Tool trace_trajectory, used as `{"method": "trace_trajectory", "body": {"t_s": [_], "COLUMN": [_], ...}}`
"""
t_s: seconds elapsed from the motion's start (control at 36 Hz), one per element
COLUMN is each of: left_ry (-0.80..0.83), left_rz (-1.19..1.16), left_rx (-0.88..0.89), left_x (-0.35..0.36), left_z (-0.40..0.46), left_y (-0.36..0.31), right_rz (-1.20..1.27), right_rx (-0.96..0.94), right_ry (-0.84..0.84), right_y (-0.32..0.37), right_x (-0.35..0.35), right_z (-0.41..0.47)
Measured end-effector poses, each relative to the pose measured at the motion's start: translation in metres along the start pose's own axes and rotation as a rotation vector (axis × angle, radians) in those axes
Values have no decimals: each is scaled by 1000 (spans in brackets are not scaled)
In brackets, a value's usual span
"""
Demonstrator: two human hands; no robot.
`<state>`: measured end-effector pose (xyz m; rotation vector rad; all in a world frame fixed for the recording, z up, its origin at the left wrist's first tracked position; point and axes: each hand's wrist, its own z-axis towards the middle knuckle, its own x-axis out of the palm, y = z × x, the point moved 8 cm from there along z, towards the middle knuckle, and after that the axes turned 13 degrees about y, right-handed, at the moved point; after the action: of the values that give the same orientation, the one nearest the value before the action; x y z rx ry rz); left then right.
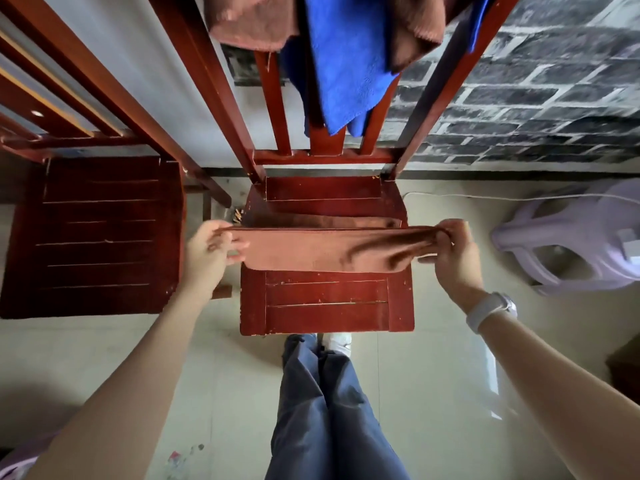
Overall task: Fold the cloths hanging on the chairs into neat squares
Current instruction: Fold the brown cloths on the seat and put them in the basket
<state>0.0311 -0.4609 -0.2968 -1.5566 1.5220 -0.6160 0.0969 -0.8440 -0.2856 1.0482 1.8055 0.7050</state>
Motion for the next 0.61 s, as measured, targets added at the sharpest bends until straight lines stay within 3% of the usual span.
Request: {"method": "trace_trajectory", "body": {"t_s": [0.31,0.42,0.61], "left_ry": [-47,-30,182], "left_rz": [-112,-176,-56], "left_rx": [341,374,281], "left_x": [-25,-30,-30], "left_z": [2,-6,-25], "left_y": [-137,-154,-125], "right_rz": [-44,-132,66], "right_rx": [-265,-323,-295], "right_ry": [-172,-199,-67], "right_y": [131,151,129], "right_x": [-59,-68,-59], "right_z": [11,6,-2]}}
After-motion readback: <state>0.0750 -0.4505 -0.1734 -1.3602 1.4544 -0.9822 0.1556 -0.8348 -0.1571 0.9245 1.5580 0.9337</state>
